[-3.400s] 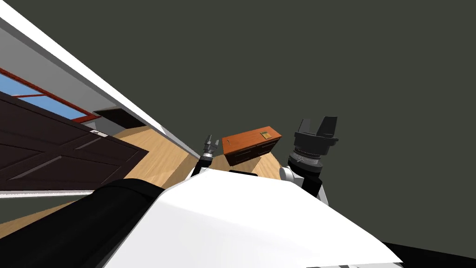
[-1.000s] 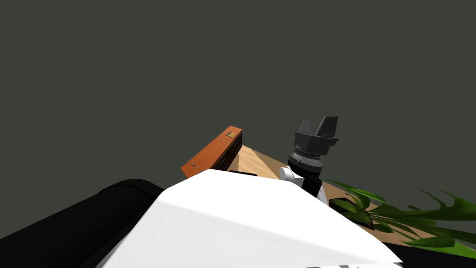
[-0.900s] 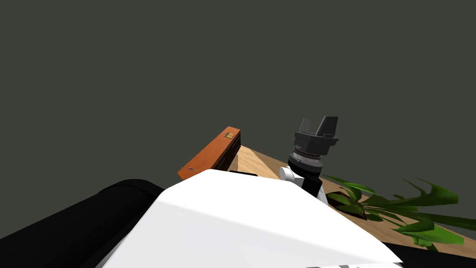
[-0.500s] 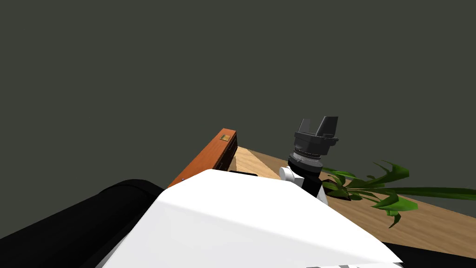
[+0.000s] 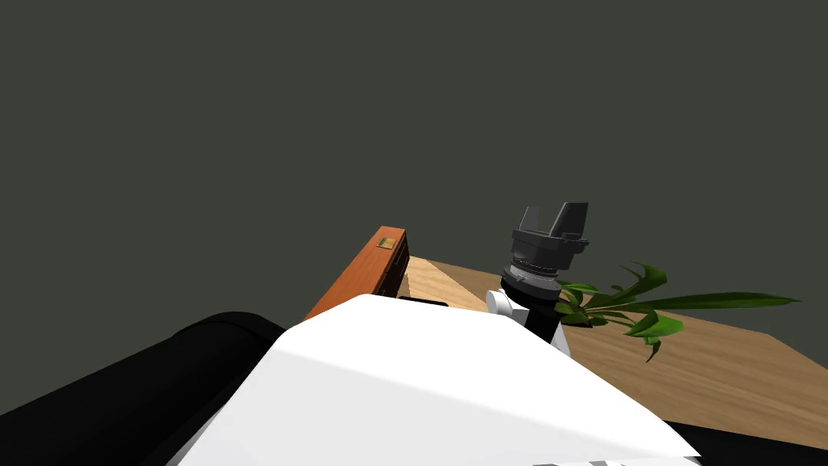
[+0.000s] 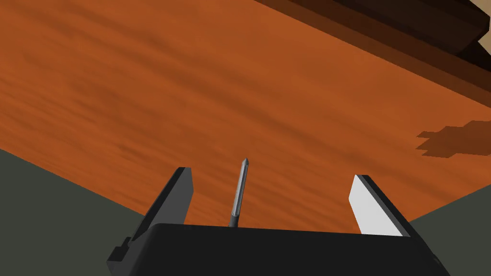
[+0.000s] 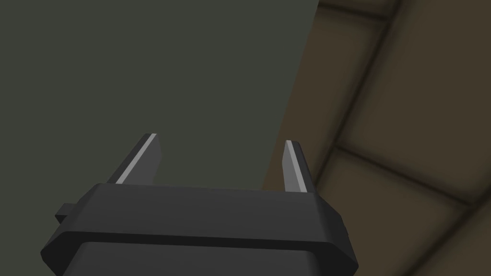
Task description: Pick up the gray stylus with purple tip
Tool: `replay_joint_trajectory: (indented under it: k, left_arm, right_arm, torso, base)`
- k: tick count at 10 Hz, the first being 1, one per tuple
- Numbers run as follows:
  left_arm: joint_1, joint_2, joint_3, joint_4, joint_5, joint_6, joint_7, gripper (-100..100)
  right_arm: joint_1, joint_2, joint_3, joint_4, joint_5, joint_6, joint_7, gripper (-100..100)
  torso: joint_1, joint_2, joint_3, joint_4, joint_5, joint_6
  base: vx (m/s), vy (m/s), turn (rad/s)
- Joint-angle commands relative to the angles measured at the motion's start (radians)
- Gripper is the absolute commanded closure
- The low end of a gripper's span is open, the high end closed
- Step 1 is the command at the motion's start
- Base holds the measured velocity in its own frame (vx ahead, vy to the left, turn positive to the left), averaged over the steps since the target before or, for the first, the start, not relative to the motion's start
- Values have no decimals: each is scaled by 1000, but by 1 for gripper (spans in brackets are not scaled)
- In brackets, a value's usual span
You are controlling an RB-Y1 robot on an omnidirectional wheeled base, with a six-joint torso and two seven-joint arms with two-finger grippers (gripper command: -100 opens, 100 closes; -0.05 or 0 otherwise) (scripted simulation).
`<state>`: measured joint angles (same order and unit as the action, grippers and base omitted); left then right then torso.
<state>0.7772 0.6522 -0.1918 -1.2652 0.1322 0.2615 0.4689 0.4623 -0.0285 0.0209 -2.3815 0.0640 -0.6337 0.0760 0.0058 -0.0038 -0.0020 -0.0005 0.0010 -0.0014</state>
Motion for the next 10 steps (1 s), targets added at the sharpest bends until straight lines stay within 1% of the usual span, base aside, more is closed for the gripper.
replay_joint_trajectory:
  k: [1, 4, 5, 6, 7, 8, 9, 10]
  left_arm:
    - [-4, 8, -7, 28, -2, 8, 3, -100]
    - [0, 21, -21, 93, -28, 43, 10, -100]
    - [0, 22, -24, 107, -34, 51, 11, -100]
    - [1, 24, -23, 99, -27, 42, 10, -100]
    - [1, 25, -23, 102, -27, 41, 10, 0]
    - [-25, 3, -17, 141, -31, 31, -7, -100]
    - [-33, -5, -15, 154, -33, 27, -13, -100]
    - [-50, -19, -11, 180, -35, 20, -24, -100]
  right_arm:
    - [0, 0, 0, 0, 0, 0, 0, 0]
    - [0, 0, 0, 0, 0, 0, 0, 0]
    - [0, 0, 0, 0, 0, 0, 0, 0]
    - [0, 0, 0, 0, 0, 0, 0, 0]
    - [0, 0, 0, 0, 0, 0, 0, 0]
    - [0, 0, 0, 0, 0, 0, 0, 0]
    - [0, 0, 0, 0, 0, 0, 0, 0]
    - [0, 0, 0, 0, 0, 0, 0, 0]
  torso:
    - [0, 0, 0, 0, 0, 0]
    - [0, 0, 0, 0, 0, 0]
    - [0, -1, 0, 0, 0, 0]
    - [0, 0, 0, 0, 0, -1]
    - [-3, 1, 0, 0, 0, -1]
    - [-5, 2, 1, 0, -1, -1]
    - [-5, 3, 2, 1, -1, -1]
    - [-4, 3, 2, 1, -1, -1]
  base:
    - [52, 66, -129]
    - [51, 68, -208]
    - [43, 81, -179]
    - [17, 42, -28]
    - [3, 8, 3]
    - [-7, 18, -4]
    - [-17, 27, -5]
    - [-15, 29, -3]
